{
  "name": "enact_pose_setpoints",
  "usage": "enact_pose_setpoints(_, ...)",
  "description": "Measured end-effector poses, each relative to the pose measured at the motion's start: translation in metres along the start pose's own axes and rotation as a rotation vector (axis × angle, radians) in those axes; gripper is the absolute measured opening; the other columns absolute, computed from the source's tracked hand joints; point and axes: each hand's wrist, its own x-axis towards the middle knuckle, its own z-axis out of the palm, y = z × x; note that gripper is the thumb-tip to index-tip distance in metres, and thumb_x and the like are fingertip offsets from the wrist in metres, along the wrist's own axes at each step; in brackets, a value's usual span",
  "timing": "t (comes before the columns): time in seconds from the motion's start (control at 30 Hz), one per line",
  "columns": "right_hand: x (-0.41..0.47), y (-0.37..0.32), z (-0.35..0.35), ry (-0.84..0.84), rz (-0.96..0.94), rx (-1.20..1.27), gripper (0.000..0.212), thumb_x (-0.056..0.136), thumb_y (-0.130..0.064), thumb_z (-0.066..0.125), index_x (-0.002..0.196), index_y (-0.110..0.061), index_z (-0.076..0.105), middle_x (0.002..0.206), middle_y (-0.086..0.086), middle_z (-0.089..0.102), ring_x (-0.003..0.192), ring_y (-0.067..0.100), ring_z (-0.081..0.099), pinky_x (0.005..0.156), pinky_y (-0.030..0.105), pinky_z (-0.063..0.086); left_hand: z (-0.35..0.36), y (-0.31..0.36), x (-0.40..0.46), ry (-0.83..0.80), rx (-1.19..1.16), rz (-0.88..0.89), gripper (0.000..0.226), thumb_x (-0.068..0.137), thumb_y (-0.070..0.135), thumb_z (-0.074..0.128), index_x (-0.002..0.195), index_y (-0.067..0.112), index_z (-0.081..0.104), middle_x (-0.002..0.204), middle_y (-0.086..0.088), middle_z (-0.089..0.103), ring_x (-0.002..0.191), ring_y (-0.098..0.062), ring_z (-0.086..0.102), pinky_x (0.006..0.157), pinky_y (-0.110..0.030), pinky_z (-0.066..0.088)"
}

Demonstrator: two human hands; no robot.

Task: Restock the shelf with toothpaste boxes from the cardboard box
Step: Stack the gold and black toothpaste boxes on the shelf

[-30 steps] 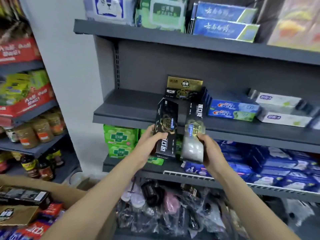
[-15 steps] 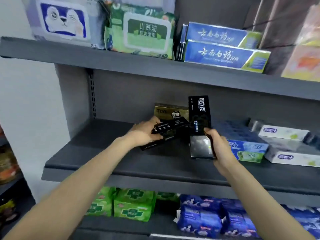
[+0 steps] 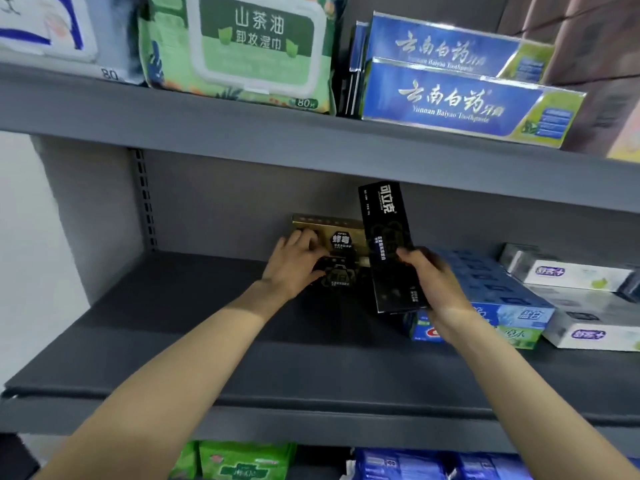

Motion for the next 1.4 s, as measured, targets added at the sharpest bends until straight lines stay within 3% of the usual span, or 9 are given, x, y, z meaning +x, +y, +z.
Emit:
enact_pose_setpoints(0.13,0.003,-0.004,0.001,-0.106,-0.124,-0.147,0.003,0.088,-0.021,0.061,0.087,-0.024,0.061,0.088,-0.006,0.067,0.082,0.008,0.061,0.068,0.009,0.046,0.003,0.005,-0.003,0.025,-0.124,-0.27,0.064,0.083,0.044,0.063,0.136,0.022,0.035,0.132,-0.008,0.036,0.122,-0.025,0.037,0.098,-0.039,0.036)
enact_pose_setpoints(0.3,0.006,-0.003,0.008,-0.221,-0.261,-0.401,0.016,0.08,-0.021,0.072,0.091,-0.028,0.062,0.097,-0.005,0.069,0.093,0.01,0.064,0.084,0.024,0.049,-0.009,-0.002,-0.011,0.314,-0.775,-0.359,0.027,0.089,0.005,0.055,0.115,0.011,0.053,0.114,-0.003,0.055,0.11,-0.021,0.053,0.092,-0.025,0.042)
enact_pose_setpoints(0.43,0.013,0.0,0.017,-0.267,-0.359,-0.598,0.025,0.078,-0.023,0.074,0.1,-0.027,0.062,0.093,-0.02,0.062,0.086,-0.009,0.056,0.071,-0.002,0.037,-0.038,-0.005,-0.026,0.338,-1.282,-0.368,0.047,0.087,-0.012,0.046,0.125,0.014,0.049,0.108,0.013,0.057,0.099,0.0,0.055,0.087,-0.018,0.046)
enact_pose_setpoints(0.53,0.027,-0.002,0.024,-0.298,-0.386,-0.716,0.041,0.079,-0.02,0.074,0.118,-0.017,0.062,0.107,-0.014,0.061,0.101,0.0,0.055,0.076,-0.008,0.031,-0.041,-0.017,-0.034,0.138,-1.278,-0.328,0.055,0.085,-0.007,0.056,0.134,0.016,0.044,0.121,0.002,0.057,0.111,-0.008,0.055,0.094,-0.021,0.042)
enact_pose_setpoints(0.63,0.043,-0.006,0.029,-0.394,-0.327,-0.854,0.059,0.082,-0.024,0.07,0.136,-0.018,0.048,0.134,-0.003,0.054,0.125,0.012,0.048,0.101,0.015,0.033,-0.036,-0.029,-0.04,0.066,-1.14,-0.398,0.054,0.086,0.007,0.063,0.136,0.016,0.045,0.121,-0.003,0.061,0.112,-0.013,0.057,0.098,-0.025,0.043)
enact_pose_setpoints(0.73,0.051,-0.007,0.033,-0.461,-0.296,-0.943,0.059,0.086,-0.022,0.066,0.14,-0.02,0.043,0.142,0.001,0.046,0.13,0.017,0.042,0.104,0.021,0.03,-0.03,-0.035,-0.048,0.031,-1.059,-0.419,0.051,0.085,0.013,0.066,0.133,0.017,0.05,0.117,-0.004,0.065,0.112,-0.016,0.059,0.104,-0.037,0.043)
enact_pose_setpoints(0.83,0.06,-0.003,0.038,-0.498,-0.283,-1.036,0.059,0.088,-0.022,0.063,0.142,-0.022,0.039,0.147,0.003,0.04,0.135,0.02,0.037,0.113,0.032,0.028,-0.026,-0.034,-0.052,-0.051,-0.961,-0.429,0.047,0.085,0.017,0.067,0.13,0.017,0.055,0.114,-0.002,0.065,0.111,-0.014,0.059,0.101,-0.03,0.043)
enact_pose_setpoints(1.17,0.054,0.027,0.044,-0.345,-0.355,-1.282,0.053,0.092,-0.018,0.055,0.142,-0.023,0.038,0.145,0.004,0.033,0.138,0.022,0.028,0.111,0.045,0.031,-0.024,-0.011,-0.054,-0.183,-0.888,-0.413,0.052,0.093,0.015,0.055,0.142,0.017,0.038,0.135,-0.002,0.051,0.128,-0.015,0.044,0.09,-0.012,0.03)
enact_pose_setpoints(1.4,0.042,0.024,0.053,-0.287,-0.327,-1.303,0.051,0.091,-0.015,0.051,0.14,-0.024,0.04,0.148,0.005,0.032,0.136,0.027,0.033,0.107,0.047,0.036,-0.027,0.0,-0.055,-0.184,-0.715,-0.376,0.048,0.092,0.015,0.053,0.138,0.019,0.041,0.132,-0.008,0.052,0.119,-0.022,0.05,0.098,-0.032,0.043)
